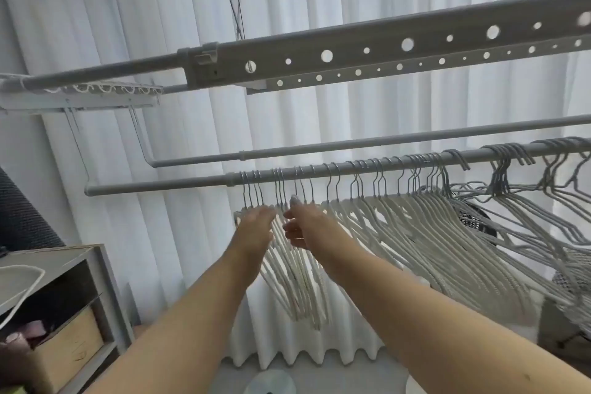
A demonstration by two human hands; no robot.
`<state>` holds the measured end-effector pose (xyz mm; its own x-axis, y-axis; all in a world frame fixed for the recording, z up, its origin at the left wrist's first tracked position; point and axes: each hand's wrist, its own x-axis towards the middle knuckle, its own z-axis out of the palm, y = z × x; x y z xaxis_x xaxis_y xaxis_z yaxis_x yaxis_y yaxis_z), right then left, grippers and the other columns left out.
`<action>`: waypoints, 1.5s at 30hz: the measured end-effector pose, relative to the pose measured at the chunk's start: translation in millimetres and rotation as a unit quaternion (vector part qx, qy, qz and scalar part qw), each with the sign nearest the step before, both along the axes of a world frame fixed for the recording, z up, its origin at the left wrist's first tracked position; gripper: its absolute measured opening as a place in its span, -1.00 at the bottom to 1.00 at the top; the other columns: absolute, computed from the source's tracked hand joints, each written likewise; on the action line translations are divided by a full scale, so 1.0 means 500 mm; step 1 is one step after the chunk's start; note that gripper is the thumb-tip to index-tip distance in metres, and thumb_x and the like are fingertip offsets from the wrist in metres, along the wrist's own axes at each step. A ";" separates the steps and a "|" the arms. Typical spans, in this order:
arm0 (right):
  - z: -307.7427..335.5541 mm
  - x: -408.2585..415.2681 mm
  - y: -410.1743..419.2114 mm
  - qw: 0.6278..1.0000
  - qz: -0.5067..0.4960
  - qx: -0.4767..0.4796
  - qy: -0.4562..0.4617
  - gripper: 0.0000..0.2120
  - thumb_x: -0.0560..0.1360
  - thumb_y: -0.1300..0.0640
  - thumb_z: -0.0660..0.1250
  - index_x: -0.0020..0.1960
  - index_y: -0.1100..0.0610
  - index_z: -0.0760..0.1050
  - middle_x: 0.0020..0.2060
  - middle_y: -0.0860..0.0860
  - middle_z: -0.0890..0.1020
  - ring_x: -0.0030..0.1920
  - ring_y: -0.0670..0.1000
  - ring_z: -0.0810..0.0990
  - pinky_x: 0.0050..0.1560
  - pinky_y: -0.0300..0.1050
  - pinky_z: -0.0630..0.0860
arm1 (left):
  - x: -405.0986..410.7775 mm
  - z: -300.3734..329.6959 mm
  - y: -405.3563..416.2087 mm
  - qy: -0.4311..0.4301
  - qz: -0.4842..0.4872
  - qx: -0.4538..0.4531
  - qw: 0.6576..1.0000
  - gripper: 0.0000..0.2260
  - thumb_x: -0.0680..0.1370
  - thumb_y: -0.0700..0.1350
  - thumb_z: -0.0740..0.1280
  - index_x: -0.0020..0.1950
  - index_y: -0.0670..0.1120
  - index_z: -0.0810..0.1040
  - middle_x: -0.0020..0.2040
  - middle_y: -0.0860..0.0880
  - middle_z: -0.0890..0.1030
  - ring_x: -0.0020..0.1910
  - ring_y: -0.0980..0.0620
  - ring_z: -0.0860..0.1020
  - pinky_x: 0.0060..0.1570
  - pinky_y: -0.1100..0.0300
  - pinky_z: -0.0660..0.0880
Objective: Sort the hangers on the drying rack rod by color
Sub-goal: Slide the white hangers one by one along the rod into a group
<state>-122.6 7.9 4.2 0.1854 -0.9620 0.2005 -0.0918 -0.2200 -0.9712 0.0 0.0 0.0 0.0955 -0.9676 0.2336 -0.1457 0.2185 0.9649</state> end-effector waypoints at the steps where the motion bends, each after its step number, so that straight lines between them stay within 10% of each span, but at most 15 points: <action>1: -0.003 0.010 -0.006 1.000 -0.003 0.012 -0.001 -0.51 0.62 -0.19 0.03 0.20 0.16 0.49 0.05 0.11 0.61 0.14 0.11 0.57 0.31 0.12 0.43 | -0.002 -0.006 -0.008 0.015 -0.004 0.005 1.000 -0.81 0.69 -0.09 0.12 0.17 -0.11 0.47 0.12 -0.06 0.50 0.23 -0.08 0.45 0.18 0.12 0.41; 9: -0.029 0.074 -0.033 0.996 -0.004 0.094 0.011 -0.29 0.54 -0.38 -0.04 0.43 0.09 0.37 0.25 0.09 0.52 0.37 0.14 0.42 0.44 0.13 0.27 | 0.023 -0.009 -0.009 0.016 -0.040 0.114 0.993 -0.47 0.65 0.19 0.11 0.52 -0.09 0.28 0.51 -0.16 0.31 0.48 -0.11 0.29 0.43 0.02 0.21; 16: -0.045 0.116 -0.044 0.995 -0.061 0.068 -0.036 -0.36 0.18 -0.62 -0.02 -0.08 -0.17 0.43 -0.21 -0.15 0.37 -0.18 -0.11 0.32 0.12 -0.02 0.26 | 0.059 -0.030 -0.016 0.049 -0.049 0.172 0.983 -0.42 0.63 0.21 0.13 0.53 -0.12 0.25 0.52 -0.18 0.29 0.48 -0.17 0.29 0.37 0.01 0.30; 20: -0.032 0.115 -0.027 0.992 -0.100 0.071 -0.006 -0.34 0.56 -0.35 -0.07 0.39 0.07 0.41 0.13 0.02 0.47 0.17 0.02 0.43 0.44 0.09 0.25 | 0.069 -0.041 -0.032 0.050 -0.040 0.191 0.980 -0.45 0.66 0.15 0.13 0.55 -0.13 0.20 0.53 -0.21 0.26 0.47 -0.21 0.31 0.37 -0.03 0.32; 23: -0.036 0.109 -0.031 0.991 -0.113 0.069 0.022 -0.33 0.57 -0.33 -0.10 0.45 0.06 0.34 0.37 0.08 0.46 0.38 0.09 0.40 0.45 0.08 0.21 | 0.069 -0.047 -0.043 0.046 -0.040 0.196 0.979 -0.48 0.65 0.13 0.15 0.52 -0.14 0.25 0.44 -0.23 0.36 0.38 -0.22 0.40 0.33 -0.03 0.38; 27: -0.045 0.117 -0.051 0.991 -0.087 0.097 -0.001 -0.23 0.43 -0.50 -0.06 0.31 0.03 0.44 0.04 0.00 0.50 0.13 0.04 0.45 0.37 0.08 0.30 | 0.065 -0.054 -0.053 0.053 -0.053 0.197 0.978 -0.66 0.65 0.00 0.20 0.28 -0.21 0.49 0.17 -0.25 0.58 0.03 -0.18 0.58 0.17 -0.05 0.52; 32: -0.067 0.124 -0.094 0.986 -0.058 0.151 -0.046 -0.14 0.41 -0.51 0.00 0.36 0.13 0.42 0.09 0.11 0.61 0.06 0.08 0.61 0.28 0.09 0.46 | 0.063 -0.059 -0.057 0.024 -0.032 0.195 0.980 -0.82 0.58 -0.20 0.26 -0.03 -0.25 0.64 -0.27 -0.14 0.58 -0.34 -0.06 0.53 -0.26 0.13 0.55; 45: -0.070 0.086 -0.119 0.996 -0.013 0.085 0.018 -0.16 0.44 -0.50 -0.11 0.42 0.05 0.37 0.05 -0.03 0.49 0.18 0.04 0.49 0.36 0.13 0.34 | 0.057 -0.036 -0.095 -0.013 0.143 0.140 0.980 -0.82 0.62 -0.26 0.15 -0.08 -0.30 0.50 -0.39 -0.22 0.57 -0.66 0.00 0.44 -0.59 0.23 0.40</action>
<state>-79.8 -51.6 -30.8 0.1635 -0.9861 0.0289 -0.1309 -0.0507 -0.9901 28.4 -47.6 -18.1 0.3701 -0.9285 -0.0312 -0.1883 -0.1078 0.9762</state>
